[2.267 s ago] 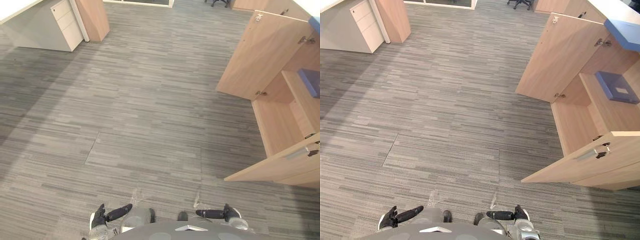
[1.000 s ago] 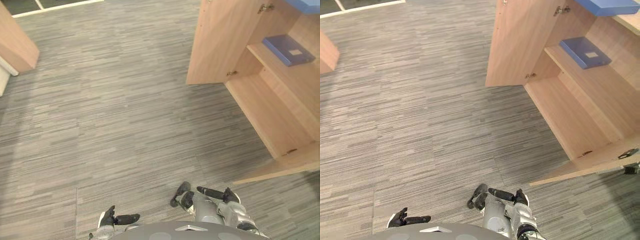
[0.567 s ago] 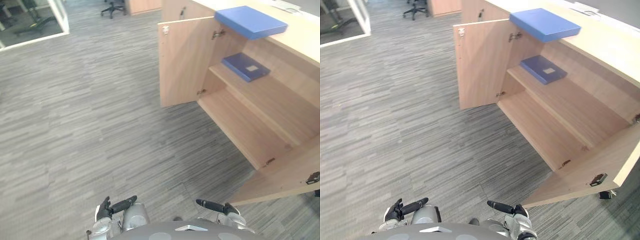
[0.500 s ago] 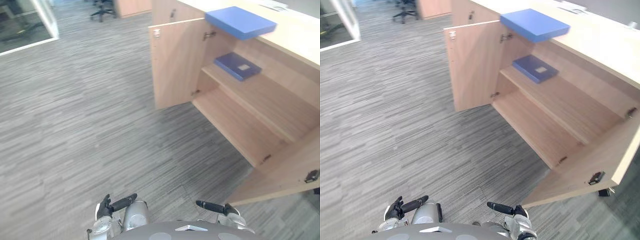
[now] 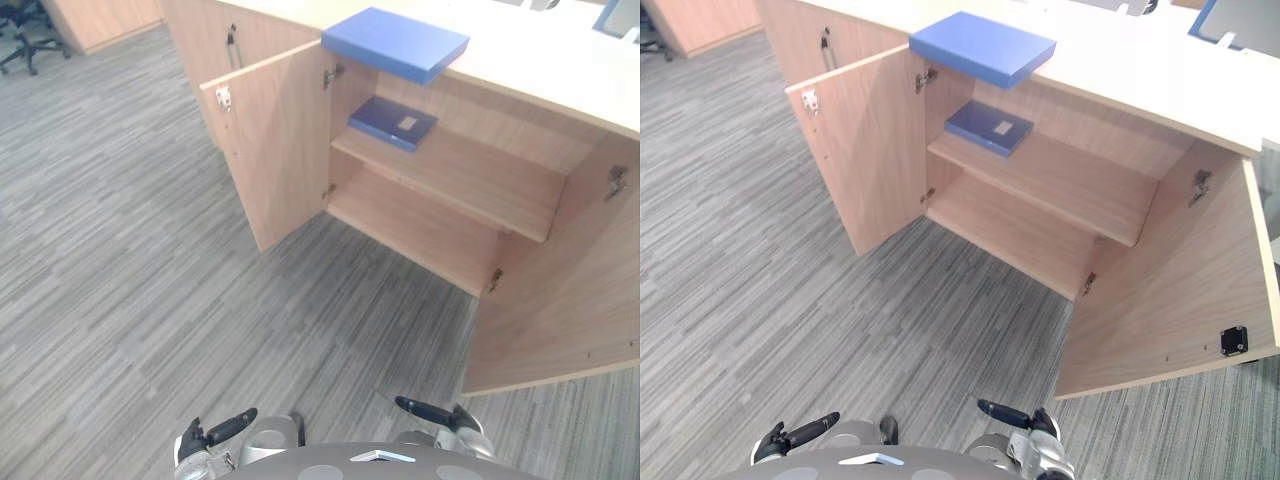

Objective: Walk over to the cabinet, pick up the folder, carry it to the office cabinet, place the folder inside the office cabinet, then close the office cabinet door

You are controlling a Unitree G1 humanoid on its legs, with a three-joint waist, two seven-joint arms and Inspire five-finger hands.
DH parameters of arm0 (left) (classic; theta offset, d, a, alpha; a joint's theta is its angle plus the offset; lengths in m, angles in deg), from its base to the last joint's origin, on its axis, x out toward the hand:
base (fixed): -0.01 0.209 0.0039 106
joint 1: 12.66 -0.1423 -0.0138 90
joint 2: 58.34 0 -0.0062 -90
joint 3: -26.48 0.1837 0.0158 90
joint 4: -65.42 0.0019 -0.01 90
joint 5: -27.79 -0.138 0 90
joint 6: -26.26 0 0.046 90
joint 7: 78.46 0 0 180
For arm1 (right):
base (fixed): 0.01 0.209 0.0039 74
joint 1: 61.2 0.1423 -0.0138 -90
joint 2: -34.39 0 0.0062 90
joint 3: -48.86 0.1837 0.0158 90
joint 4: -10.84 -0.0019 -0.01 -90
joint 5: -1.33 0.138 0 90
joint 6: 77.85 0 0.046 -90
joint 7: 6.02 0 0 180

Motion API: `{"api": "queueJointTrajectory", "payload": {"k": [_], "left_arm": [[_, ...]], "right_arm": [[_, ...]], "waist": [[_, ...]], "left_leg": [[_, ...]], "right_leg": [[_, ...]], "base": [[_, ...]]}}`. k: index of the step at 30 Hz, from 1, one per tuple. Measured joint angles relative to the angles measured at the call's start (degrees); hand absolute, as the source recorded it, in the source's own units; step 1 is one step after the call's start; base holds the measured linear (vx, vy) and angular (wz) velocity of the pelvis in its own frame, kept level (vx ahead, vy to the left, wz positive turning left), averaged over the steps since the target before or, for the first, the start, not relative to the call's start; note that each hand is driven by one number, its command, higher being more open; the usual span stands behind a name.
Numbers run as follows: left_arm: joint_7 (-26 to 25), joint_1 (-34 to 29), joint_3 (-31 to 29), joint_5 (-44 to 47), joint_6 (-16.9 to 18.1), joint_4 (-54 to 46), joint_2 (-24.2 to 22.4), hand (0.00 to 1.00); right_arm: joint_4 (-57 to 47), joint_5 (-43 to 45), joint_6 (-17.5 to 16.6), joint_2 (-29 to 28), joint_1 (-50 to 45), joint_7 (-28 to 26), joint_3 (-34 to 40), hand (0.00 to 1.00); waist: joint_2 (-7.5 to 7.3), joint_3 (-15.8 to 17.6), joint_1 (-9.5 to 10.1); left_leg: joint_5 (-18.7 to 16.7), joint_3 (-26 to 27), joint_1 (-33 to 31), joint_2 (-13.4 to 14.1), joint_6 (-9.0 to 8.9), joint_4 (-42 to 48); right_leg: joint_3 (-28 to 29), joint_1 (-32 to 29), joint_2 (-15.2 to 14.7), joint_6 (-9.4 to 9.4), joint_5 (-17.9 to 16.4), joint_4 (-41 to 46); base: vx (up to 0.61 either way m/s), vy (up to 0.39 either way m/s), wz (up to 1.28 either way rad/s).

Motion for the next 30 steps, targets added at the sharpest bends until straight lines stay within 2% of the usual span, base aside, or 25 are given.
{"api": "queueJointTrajectory", "payload": {"k": [1,4,5,6,7,8,10,17,20,21,22,24,25,26,27,28,29,30], "left_arm": [[0.02,0.51,0.10,-0.04,-0.13,0.03,0.04,1.00],[0.10,2.17,0.68,-0.20,-0.01,0.05,-0.49,1.00],[0.31,3.25,1.71,-0.18,0.01,0.14,-0.44,1.00],[0.56,3.44,2.00,-0.14,0.13,0.02,-0.01,1.00],[0.62,3.89,2.37,-0.14,0.25,0.12,0.49,1.00],[0.69,4.10,2.99,-0.25,0.16,0.55,0.16,1.00],[0.75,4.28,3.25,-0.23,0.19,0.36,-0.80,1.00],[3.00,4.36,3.34,-2.50,0.18,-0.52,-1.83,1.00],[3.41,4.33,2.31,-2.48,-0.01,-0.11,-2.25,1.00],[3.50,4.16,2.32,-2.48,-0.04,-0.05,-2.27,1.00],[3.83,4.22,1.68,-2.35,-0.10,-0.79,-2.36,1.00],[3.83,4.18,-0.63,-2.18,-0.18,-2.05,-3.50,1.00],[3.83,3.85,-2.02,-1.78,-0.26,-2.68,-4.33,1.00],[3.62,3.19,-2.03,-1.32,-0.28,-3.06,-4.58,1.00],[3.60,3.02,-2.04,-1.11,-0.28,-3.35,-4.50,1.00],[3.54,2.94,-1.85,-0.05,-0.20,-3.82,-4.12,1.00],[3.67,3.12,-0.75,-0.03,-0.14,-4.62,-4.15,1.00],[3.75,3.10,-0.35,0.11,-0.01,-5.11,-4.17,1.00]], "right_arm": [[-0.01,0.05,-0.04,-0.08,0.00,-0.19,0.44,1.00],[-1.26,0.05,-0.06,-0.18,0.24,-0.62,0.67,1.00],[-1.83,0.03,-0.07,-0.55,0.20,-0.52,0.67,1.00],[-1.85,0.02,-0.09,-0.97,0.17,-0.45,0.69,1.00],[-1.85,0.34,-0.01,-1.50,0.25,-0.51,1.15,1.00],[-1.88,0.41,0.05,-1.63,-0.03,-0.04,1.78,1.00],[-3.08,0.46,-0.06,-1.62,-0.46,0.06,1.85,1.00],[-5.01,0.52,0.04,-2.66,-1.95,-0.12,1.91,1.00],[-4.54,0.50,0.08,-2.68,-2.29,-0.13,2.09,1.00],[-3.92,0.48,0.14,-2.66,-2.40,-0.12,2.14,1.00],[-3.92,0.48,0.19,-2.62,-2.47,-0.17,1.94,1.00],[-4.03,0.53,0.19,-2.10,-2.45,-0.29,0.89,1.00],[-3.97,0.58,0.19,-1.58,-2.28,-0.26,-0.26,1.00],[-3.89,0.58,0.16,-0.88,-2.33,-0.26,-1.89,1.00],[-3.77,0.58,0.17,-0.95,-2.20,-0.25,-2.80,1.00],[-3.12,0.56,0.09,-1.50,-1.40,-0.27,-4.21,1.00],[-2.22,0.56,0.18,-1.24,-0.16,-0.05,-4.84,1.00],[-1.73,0.56,0.24,-1.14,0.53,0.01,-4.92,1.00]], "waist": [[0.10,0.05,-0.34],[0.85,0.21,-1.84],[0.29,0.47,-1.78],[-0.70,0.55,-1.66],[-1.78,0.66,-1.59],[-1.10,1.11,-1.60],[-0.45,1.19,-2.00],[-0.85,0.38,-1.62],[-0.58,-0.57,-1.61],[-0.45,-1.60,-1.68],[-0.10,-1.91,-1.89],[1.30,-2.08,-1.43],[2.65,-2.03,-1.44],[3.66,-2.25,-1.44],[3.21,-2.18,-1.37],[2.40,-2.44,-0.35],[2.52,-2.40,0.32],[2.62,-2.32,0.52]], "left_leg": [[0.01,1.11,0.99,0.28,0.03,-0.79],[-0.02,1.77,2.15,1.85,0.03,-1.60],[-0.15,2.10,2.71,2.20,-0.40,-1.92],[-0.39,2.22,2.91,1.75,-0.97,-1.91],[-0.75,1.98,3.24,1.60,-1.76,-1.99],[-0.51,2.68,4.75,2.38,-2.84,-3.60],[0.42,2.98,5.90,3.09,-3.95,-5.77],[0.86,2.12,9.42,4.04,-4.60,-11.84],[-1.78,0.71,8.48,5.70,-5.72,-8.16],[-4.85,-0.44,6.04,7.02,-6.31,-2.33],[-9.64,-1.97,0.37,9.03,-6.95,10.31],[-12.17,-3.32,-6.35,12.25,-7.72,26.69],[-10.68,-3.46,-8.96,14.63,-7.22,37.18],[-7.09,-2.77,-9.86,16.58,-7.16,44.61],[-3.76,-1.98,-10.77,17.20,-6.10,48.55],[-1.37,-0.39,-13.39,18.05,-5.00,55.74],[-6.84,0.62,-16.94,17.77,-4.46,59.00],[-8.95,1.36,-19.17,17.25,-3.75,59.10]], "right_leg": [[-1.08,-0.93,0.82,1.97,-1.26,-0.51],[-1.44,-3.48,3.82,3.13,-2.24,-6.94],[0.15,-4.71,5.21,5.53,-0.58,-14.36],[1.18,-4.62,5.53,6.63,1.04,-19.03],[1.83,-4.10,6.09,4.45,4.29,-20.66],[1.06,-2.89,7.59,5.67,3.90,-21.70],[1.15,-2.87,8.40,5.46,3.06,-21.38],[1.15,-2.37,9.46,4.66,-0.13,-19.73],[0.82,0.06,12.78,4.84,-0.59,-23.31],[1.08,1.28,14.53,4.82,-0.58,-25.95],[0.65,3.17,16.46,4.46,-0.20,-28.02],[0.64,5.40,18.41,4.17,0.36,-28.13],[1.16,8.04,19.70,4.14,0.29,-28.12],[1.99,11.15,20.68,4.11,0.29,-29.25],[2.76,12.79,20.77,4.11,0.29,-30.74],[4.55,15.85,20.13,4.24,0.35,-33.32],[6.60,16.83,18.78,4.26,0.33,-33.80],[7.50,16.82,17.72,4.26,0.34,-33.58]], "base": [[0.14,0.072,-0.58],[0.09,-0.003,-0.30],[0.06,-0.093,-0.19],[0.04,-0.117,-0.11],[0.04,-0.162,-0.12],[0.04,-0.113,-0.08],[0.05,-0.115,-0.05],[0.08,-0.048,0.02],[0.21,-0.016,0.24],[0.26,-0.041,0.47],[0.27,-0.061,0.44],[0.31,-0.042,0.17],[0.39,0.019,-0.08],[0.31,0.033,-0.17],[0.28,0.023,-0.44],[0.30,0.068,-0.65],[0.36,0.176,-0.71],[0.33,0.235,-0.64]]}}
